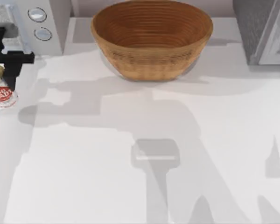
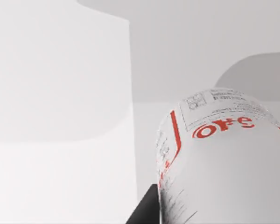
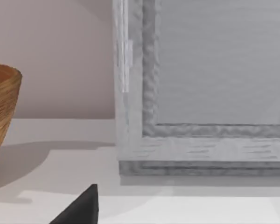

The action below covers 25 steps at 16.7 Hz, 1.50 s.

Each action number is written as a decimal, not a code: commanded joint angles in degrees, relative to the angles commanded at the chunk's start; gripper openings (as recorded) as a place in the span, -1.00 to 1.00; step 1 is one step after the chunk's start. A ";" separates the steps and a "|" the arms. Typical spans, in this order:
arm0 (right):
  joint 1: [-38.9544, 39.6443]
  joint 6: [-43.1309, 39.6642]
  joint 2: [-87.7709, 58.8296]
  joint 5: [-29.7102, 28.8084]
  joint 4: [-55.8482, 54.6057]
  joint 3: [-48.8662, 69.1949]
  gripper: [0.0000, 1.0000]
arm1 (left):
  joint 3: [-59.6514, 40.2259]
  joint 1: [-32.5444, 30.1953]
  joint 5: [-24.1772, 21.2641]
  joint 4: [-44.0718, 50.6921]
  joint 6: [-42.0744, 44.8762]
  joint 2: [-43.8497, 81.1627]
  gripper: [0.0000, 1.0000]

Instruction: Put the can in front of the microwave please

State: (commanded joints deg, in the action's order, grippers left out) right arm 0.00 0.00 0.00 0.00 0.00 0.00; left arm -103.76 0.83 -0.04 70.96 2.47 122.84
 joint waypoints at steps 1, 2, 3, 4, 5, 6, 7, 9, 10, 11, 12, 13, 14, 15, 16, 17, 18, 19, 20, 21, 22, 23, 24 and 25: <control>0.00 0.00 0.00 0.00 0.00 0.00 1.00 | 0.00 0.00 0.00 0.00 0.00 0.00 -1.00; 0.00 0.00 0.00 0.00 0.00 0.00 1.00 | 0.00 0.00 0.00 0.00 0.00 0.00 -1.00; 0.00 0.00 0.00 0.00 0.00 0.00 1.00 | 0.00 0.00 0.00 0.00 0.00 0.00 -0.85; 0.00 0.00 0.00 0.00 0.00 0.00 1.00 | 0.00 0.00 0.00 0.00 0.00 0.00 -0.70; 0.00 0.00 0.00 0.00 0.00 0.00 1.00 | 0.00 0.00 0.00 0.00 0.00 0.00 -0.55; 0.00 0.00 0.00 0.00 0.00 0.00 1.00 | 0.00 0.00 0.00 0.00 0.00 0.00 -0.40; 0.00 0.00 0.00 0.00 0.00 0.00 1.00 | 0.00 0.00 0.00 0.00 0.00 0.00 -0.25; 0.00 0.00 0.00 0.00 0.00 0.00 1.00 | 0.00 0.00 0.00 0.00 0.00 0.00 0.06; 0.00 0.00 0.00 0.00 0.00 0.00 1.00 | 0.00 0.00 0.00 0.00 0.00 0.00 0.21; 0.00 0.00 0.00 0.00 0.00 0.00 1.00 | 0.00 0.00 0.00 0.00 0.00 0.00 0.36; 0.00 0.00 0.00 0.00 0.00 0.00 1.00 | 0.00 0.00 0.00 0.00 0.00 0.00 0.51; 0.00 0.00 0.00 0.00 0.00 0.00 1.00 | 0.00 0.00 0.00 0.00 0.00 0.00 0.66; 0.00 0.00 0.00 0.00 0.00 0.00 1.00 | 0.00 0.00 0.00 0.00 0.00 0.00 0.81; 0.00 0.00 0.00 0.00 0.00 0.00 1.00 | 0.00 0.00 0.00 0.00 0.00 0.00 0.96; 0.00 0.00 0.00 0.00 0.00 0.00 1.00 | 0.00 0.00 0.00 0.00 0.00 0.00 1.00; 0.00 0.00 0.00 0.00 0.00 0.00 1.00 | 0.00 0.00 0.00 0.00 0.00 0.00 1.00; 0.00 0.00 0.00 0.00 0.00 0.00 1.00 | 0.00 0.00 0.00 0.00 0.00 0.00 1.00; 0.00 0.00 0.00 0.00 0.00 0.00 1.00 | 0.00 0.00 0.00 0.00 0.00 0.00 1.00; 0.00 0.00 0.00 0.00 0.00 0.00 1.00 | 0.00 0.00 0.00 0.00 0.00 0.00 1.00; 0.00 0.00 0.00 0.00 0.00 0.00 1.00 | 0.00 0.00 0.00 0.00 0.00 0.00 1.00; 0.00 0.00 0.00 0.00 0.00 0.00 1.00 | 0.00 0.00 0.00 0.00 0.00 0.00 1.00; 0.00 0.00 0.00 0.00 0.00 0.00 1.00 | 0.00 0.00 0.00 0.00 0.00 0.00 1.00; 0.00 0.00 0.00 0.00 0.00 0.00 1.00 | -0.01 -0.09 0.00 0.01 0.00 0.02 1.00; 0.00 0.00 0.00 0.00 0.00 0.00 1.00 | -0.20 -0.11 -0.03 0.22 0.02 0.11 1.00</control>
State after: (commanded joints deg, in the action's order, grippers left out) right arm 0.00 0.00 0.00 0.00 0.00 0.00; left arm -103.96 0.72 -0.07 71.18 2.49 122.95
